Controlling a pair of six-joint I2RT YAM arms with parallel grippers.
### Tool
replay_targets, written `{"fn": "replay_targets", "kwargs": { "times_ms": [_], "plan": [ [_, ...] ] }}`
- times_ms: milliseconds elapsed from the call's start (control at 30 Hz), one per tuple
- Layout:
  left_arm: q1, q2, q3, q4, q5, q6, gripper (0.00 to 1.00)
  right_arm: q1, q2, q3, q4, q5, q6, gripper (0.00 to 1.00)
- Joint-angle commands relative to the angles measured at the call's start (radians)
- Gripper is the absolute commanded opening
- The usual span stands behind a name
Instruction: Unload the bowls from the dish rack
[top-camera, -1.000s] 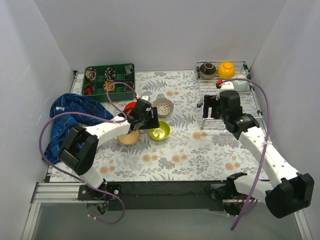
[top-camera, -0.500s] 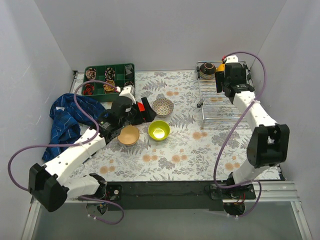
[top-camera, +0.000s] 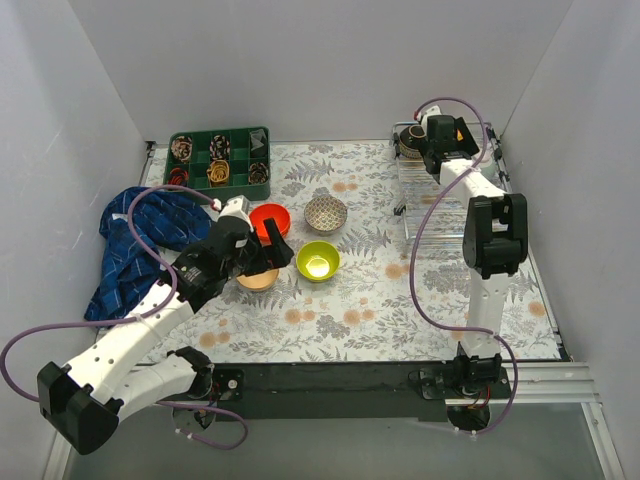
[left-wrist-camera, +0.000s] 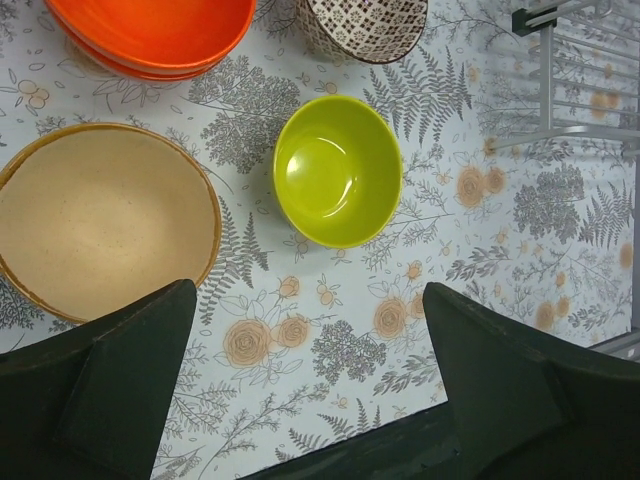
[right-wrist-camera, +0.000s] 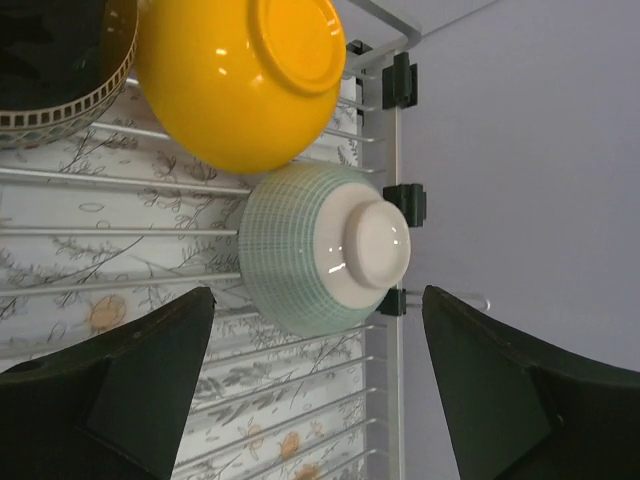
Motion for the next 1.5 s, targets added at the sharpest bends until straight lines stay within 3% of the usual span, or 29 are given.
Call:
{"fn": "replay_targets", "kwargs": {
  "times_ms": [0, 667, 1100, 1467],
  "plan": [
    [-0.005, -0.019, -0.008, -0.048, -0.035, -0.018, 0.98, -0.018, 0.079, 0.116, 0.111, 0.045, -0.135, 0.93],
    [-0.003, 0.039, -0.002, -0.058, 0.014, -0.038, 0.98, -0.091, 0.234, 0.102, 0.122, -0.033, -0.114, 0.94],
    [-0.003, 0.019, -0.014, -0.069, 0.029, -0.081, 0.98, -0.127, 0.174, 0.042, 0.018, -0.245, 0.035, 0.93],
    [-0.003, -0.048, -0.051, -0.089, 0.017, -0.145, 0.98, -0.127, 0.138, 0.039, -0.03, -0.239, 0.069, 0.74]
  ]
}}
